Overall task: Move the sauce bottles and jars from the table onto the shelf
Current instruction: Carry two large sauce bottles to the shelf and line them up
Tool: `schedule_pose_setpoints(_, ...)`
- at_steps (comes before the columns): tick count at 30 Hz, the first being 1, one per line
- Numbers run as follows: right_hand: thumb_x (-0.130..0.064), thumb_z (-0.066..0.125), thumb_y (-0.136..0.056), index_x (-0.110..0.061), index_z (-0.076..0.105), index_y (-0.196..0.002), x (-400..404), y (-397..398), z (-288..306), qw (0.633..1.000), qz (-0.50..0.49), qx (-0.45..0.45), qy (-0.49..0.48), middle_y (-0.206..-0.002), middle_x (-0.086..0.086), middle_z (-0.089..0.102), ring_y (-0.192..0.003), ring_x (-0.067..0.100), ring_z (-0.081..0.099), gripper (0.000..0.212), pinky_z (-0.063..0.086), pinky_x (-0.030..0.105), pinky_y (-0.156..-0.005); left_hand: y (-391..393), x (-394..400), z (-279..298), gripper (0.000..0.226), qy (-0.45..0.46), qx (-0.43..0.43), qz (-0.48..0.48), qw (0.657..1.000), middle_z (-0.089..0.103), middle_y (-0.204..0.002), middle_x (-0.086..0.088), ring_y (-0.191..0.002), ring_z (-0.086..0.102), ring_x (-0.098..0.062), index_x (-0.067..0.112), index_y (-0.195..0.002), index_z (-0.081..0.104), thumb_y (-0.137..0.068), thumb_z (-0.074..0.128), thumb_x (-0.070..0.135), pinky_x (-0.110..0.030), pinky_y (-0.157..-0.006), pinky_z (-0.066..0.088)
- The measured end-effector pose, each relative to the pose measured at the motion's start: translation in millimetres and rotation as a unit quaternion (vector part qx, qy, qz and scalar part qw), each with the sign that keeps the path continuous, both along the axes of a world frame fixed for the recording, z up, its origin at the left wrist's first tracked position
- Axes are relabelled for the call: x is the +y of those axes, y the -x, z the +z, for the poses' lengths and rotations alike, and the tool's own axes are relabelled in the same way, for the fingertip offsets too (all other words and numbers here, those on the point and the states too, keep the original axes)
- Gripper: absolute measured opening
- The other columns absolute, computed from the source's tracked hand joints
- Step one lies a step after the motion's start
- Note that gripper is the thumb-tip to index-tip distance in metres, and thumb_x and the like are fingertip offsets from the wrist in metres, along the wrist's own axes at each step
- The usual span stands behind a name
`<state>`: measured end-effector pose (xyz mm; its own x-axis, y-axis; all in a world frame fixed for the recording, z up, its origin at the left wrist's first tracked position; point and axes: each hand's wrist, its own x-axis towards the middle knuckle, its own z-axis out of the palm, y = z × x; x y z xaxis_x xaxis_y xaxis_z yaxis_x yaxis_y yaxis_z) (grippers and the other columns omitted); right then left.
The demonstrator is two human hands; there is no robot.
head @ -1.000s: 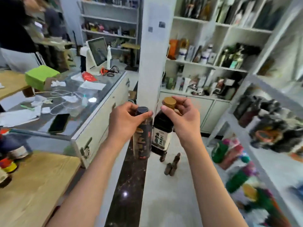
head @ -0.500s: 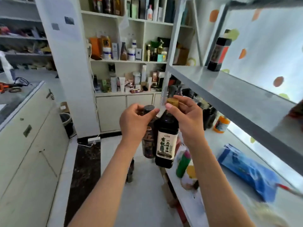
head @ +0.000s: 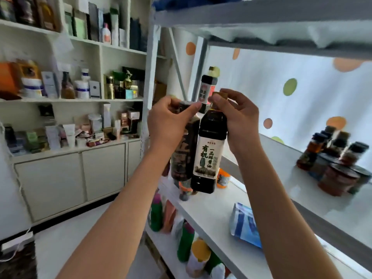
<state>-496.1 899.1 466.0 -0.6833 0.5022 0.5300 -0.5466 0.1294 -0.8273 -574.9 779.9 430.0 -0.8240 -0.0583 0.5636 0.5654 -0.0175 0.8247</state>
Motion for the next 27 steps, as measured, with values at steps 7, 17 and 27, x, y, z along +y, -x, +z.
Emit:
schedule_pose_setpoints(7,-0.01,0.078,-0.082,-0.005,0.07,-0.109,16,69,26,0.995,-0.103,0.012,0.016,-0.098,0.009,0.077,-0.086,0.018,0.073,0.029,0.055,0.024,-0.074,86,38,28,0.04,0.0,0.009,-0.066,0.998,0.068,-0.075,0.012,-0.073,0.067,-0.006,0.029,-0.078,0.062,-0.066,0.075,0.064,-0.041,-0.071,0.058)
schedule_pose_setpoints(17,-0.012,0.079,-0.082,-0.004,0.069,-0.115,69,140,43,0.978,-0.208,0.018,-0.002,-0.096,0.003,0.077,-0.091,0.017,0.073,0.036,0.057,0.033,-0.09,168,102,50,0.039,0.014,0.037,-0.108,0.993,0.069,-0.076,0.013,-0.072,0.067,-0.006,0.03,-0.08,0.064,-0.066,0.074,0.065,-0.04,-0.07,0.059)
schedule_pose_setpoints(27,-0.004,0.074,-0.084,-0.022,0.071,-0.097,120,163,16,0.981,-0.191,0.031,0.021,-0.086,-0.004,0.076,-0.081,0.008,0.07,0.022,0.054,0.021,-0.079,186,160,25,0.046,0.061,0.02,-0.103,0.993,0.067,-0.075,0.012,-0.071,0.065,-0.007,0.023,-0.083,0.061,-0.07,0.07,0.067,-0.041,-0.069,0.057)
